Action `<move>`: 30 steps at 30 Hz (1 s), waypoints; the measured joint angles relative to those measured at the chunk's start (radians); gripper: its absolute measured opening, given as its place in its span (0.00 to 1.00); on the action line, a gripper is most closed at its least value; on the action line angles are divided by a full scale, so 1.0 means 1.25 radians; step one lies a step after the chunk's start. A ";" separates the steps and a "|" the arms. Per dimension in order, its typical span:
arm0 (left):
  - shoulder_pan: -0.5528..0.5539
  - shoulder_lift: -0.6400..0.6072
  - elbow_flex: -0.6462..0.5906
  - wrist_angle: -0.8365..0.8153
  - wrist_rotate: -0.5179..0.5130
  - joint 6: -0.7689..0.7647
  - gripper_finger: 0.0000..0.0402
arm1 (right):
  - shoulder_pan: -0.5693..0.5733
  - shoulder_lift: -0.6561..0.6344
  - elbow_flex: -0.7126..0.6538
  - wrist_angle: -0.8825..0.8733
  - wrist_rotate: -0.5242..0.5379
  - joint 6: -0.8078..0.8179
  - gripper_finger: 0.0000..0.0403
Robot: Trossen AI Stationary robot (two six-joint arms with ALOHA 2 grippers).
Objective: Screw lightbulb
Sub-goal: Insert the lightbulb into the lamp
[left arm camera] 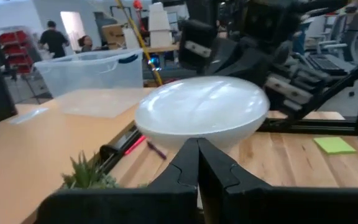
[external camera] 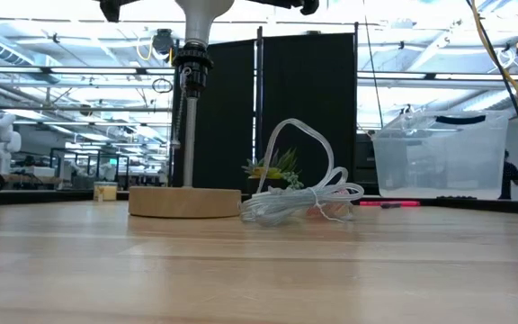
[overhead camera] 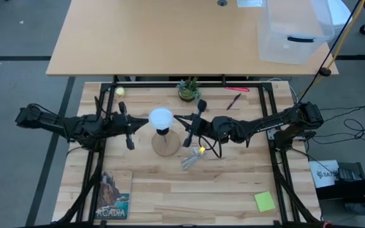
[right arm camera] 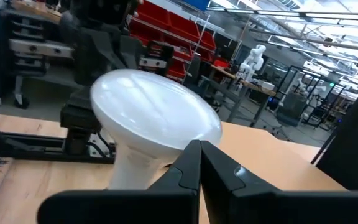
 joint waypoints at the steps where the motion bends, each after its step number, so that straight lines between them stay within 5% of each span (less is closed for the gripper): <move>1: 0.003 0.000 0.000 -0.004 -0.001 -0.006 0.00 | 0.002 0.000 0.000 0.000 -0.001 0.005 0.00; 17: 0.077 -0.018 -0.001 -0.075 0.023 -0.056 0.00 | 0.042 0.007 0.000 -0.052 0.015 0.078 0.00; 24: 0.047 -0.101 -0.001 -0.073 0.048 -0.053 0.00 | 0.038 0.008 0.000 -0.038 0.111 0.069 0.00; 30: -0.006 -0.114 -0.001 -0.070 0.049 -0.052 0.00 | -0.004 0.008 0.000 -0.020 0.114 0.042 0.00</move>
